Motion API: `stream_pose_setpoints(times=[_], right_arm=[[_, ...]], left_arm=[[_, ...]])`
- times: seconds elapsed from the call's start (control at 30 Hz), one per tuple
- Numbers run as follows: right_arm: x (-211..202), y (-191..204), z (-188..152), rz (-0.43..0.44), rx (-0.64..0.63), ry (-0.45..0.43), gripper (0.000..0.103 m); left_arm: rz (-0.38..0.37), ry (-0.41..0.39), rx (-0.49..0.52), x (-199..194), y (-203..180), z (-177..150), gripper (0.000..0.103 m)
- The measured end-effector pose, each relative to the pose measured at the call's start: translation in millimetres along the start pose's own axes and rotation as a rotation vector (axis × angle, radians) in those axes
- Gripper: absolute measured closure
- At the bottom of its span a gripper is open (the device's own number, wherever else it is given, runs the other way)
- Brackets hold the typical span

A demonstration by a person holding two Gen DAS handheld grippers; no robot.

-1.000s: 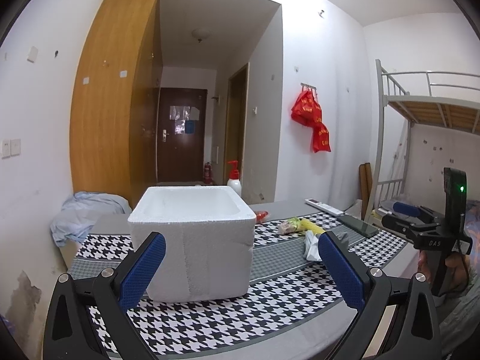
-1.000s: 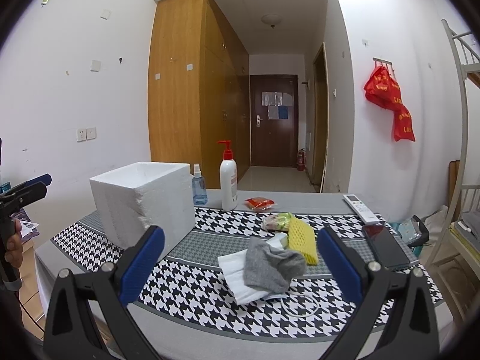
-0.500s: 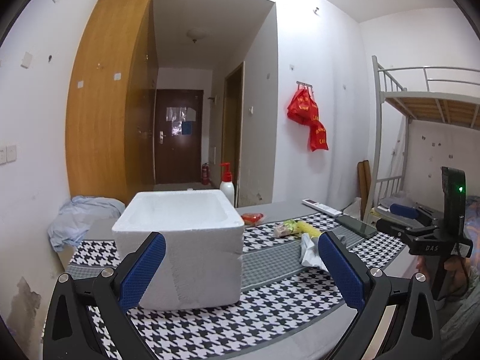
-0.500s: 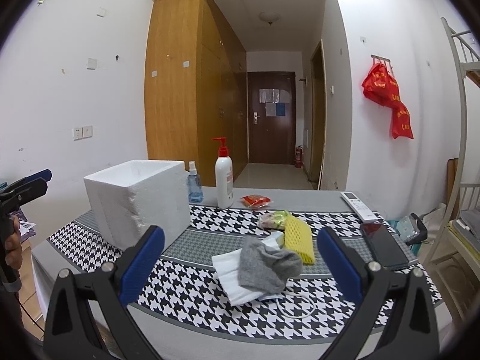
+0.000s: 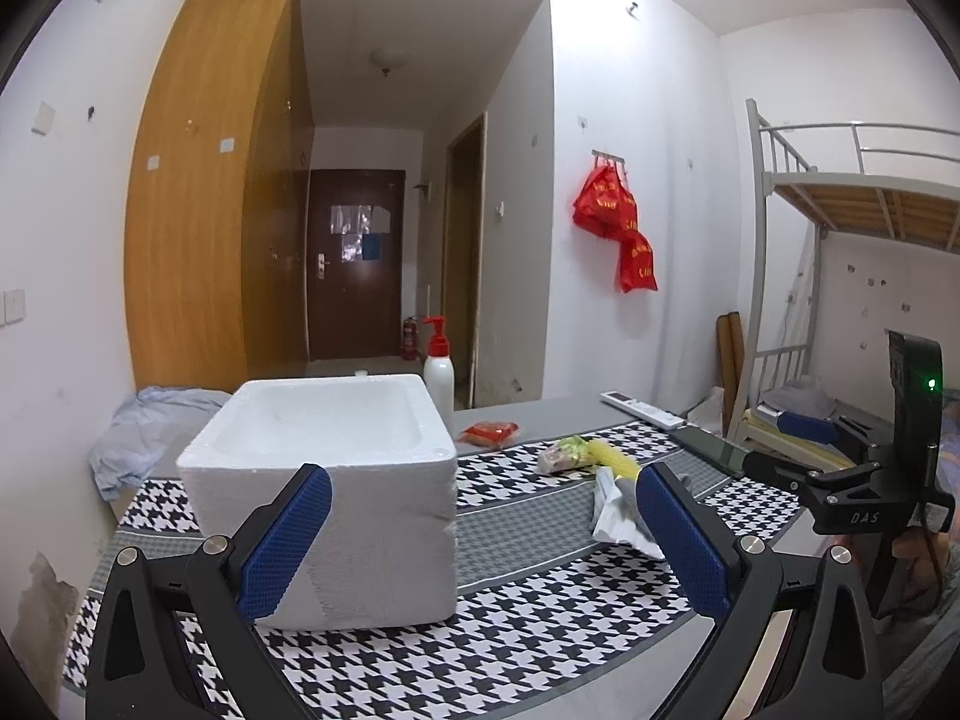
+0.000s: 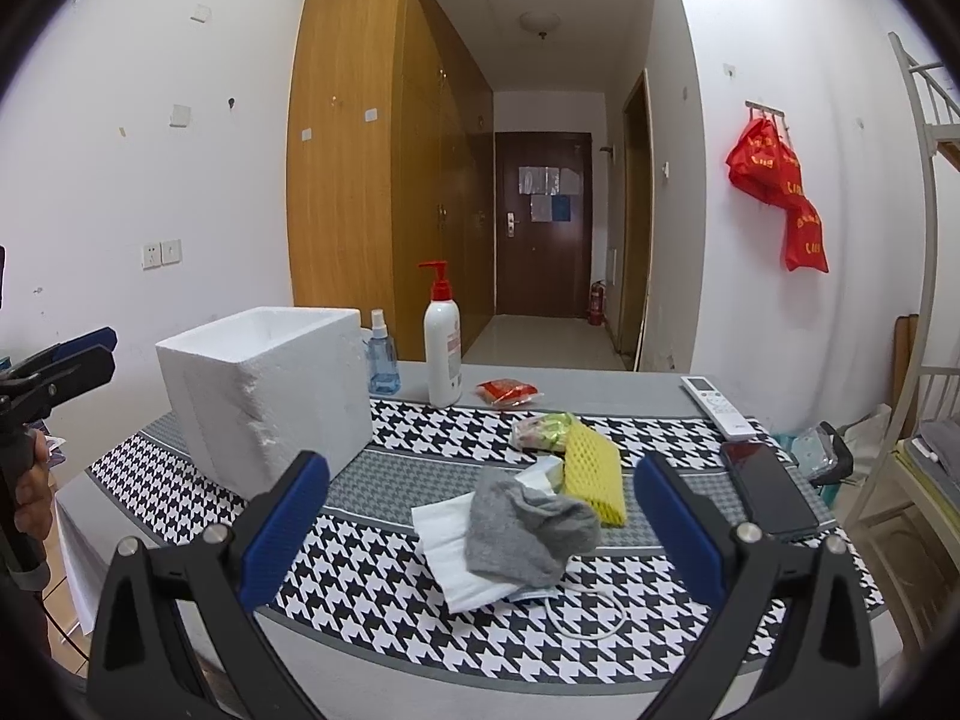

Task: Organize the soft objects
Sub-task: 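Move both tools toward the grey sock and white cloth pile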

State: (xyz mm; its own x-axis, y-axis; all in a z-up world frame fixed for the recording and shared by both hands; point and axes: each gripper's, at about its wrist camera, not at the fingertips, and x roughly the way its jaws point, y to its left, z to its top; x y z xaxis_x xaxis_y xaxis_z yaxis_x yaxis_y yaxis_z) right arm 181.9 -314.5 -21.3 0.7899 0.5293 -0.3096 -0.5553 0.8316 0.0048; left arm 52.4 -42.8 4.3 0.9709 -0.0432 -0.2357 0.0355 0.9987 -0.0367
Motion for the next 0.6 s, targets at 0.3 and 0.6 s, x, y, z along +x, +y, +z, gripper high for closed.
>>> stream_pose_setpoints(times=[0.3,0.6], right_arm=[[10.4,-12.4,-3.1,-0.005,0.015,0.029,0.0],[20.4,-28.4,-6.6,-0.005,0.019,0.06,0.0]], left_arm=[[-0.023,0.02,0.034,16.7,-19.5,0.2,0.001],[-0.049,0.056,0.029,38.1,-31.5,-2.6,0.001]])
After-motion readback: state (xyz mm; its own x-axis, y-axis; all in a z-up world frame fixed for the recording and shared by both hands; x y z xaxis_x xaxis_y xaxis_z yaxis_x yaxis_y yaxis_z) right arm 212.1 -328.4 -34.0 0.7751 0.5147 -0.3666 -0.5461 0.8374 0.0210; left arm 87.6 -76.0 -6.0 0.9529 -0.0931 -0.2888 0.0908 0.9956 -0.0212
